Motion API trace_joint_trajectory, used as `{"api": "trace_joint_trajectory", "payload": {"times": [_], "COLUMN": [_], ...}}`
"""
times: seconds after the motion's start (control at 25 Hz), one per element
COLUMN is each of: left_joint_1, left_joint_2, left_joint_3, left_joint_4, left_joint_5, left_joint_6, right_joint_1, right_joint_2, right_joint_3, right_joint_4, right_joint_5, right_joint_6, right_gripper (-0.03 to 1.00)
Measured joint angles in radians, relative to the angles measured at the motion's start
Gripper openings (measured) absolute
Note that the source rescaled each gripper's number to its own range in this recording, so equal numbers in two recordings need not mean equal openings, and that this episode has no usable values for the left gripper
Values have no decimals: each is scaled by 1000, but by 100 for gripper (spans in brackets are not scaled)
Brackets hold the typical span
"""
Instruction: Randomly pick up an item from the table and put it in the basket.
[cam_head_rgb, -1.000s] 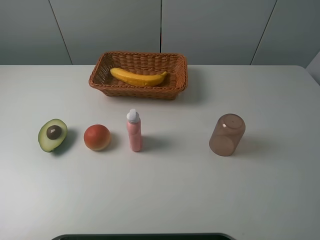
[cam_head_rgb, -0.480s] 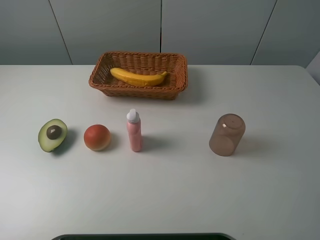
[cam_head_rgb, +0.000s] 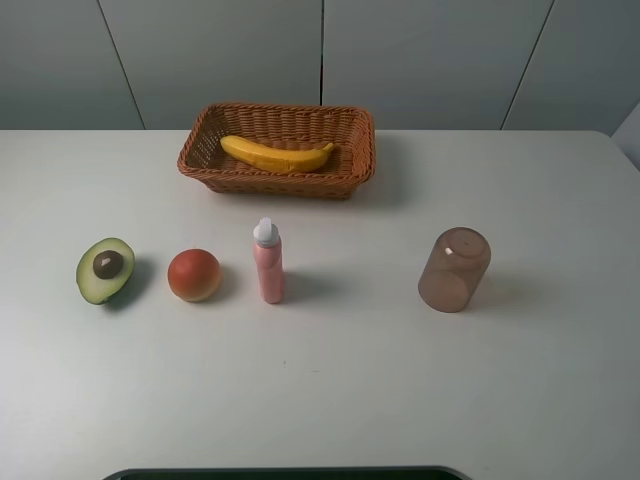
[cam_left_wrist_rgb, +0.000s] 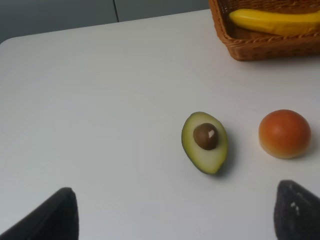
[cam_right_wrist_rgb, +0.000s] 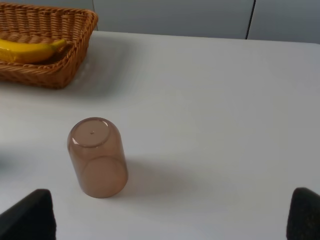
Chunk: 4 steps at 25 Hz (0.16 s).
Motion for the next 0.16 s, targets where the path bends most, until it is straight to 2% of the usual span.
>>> {"api": "trace_joint_trajectory", "payload": {"times": [0.16], "left_joint_1": [0], "left_joint_2": [0], "left_joint_3": [0], "left_joint_4": [0], "left_joint_5": [0], "left_joint_6": [0], "right_joint_1": [0], "right_joint_2": [0], "right_joint_3": [0], "right_joint_4": [0], "right_joint_5": [0], "right_joint_6": [0], "right_gripper": [100]}}
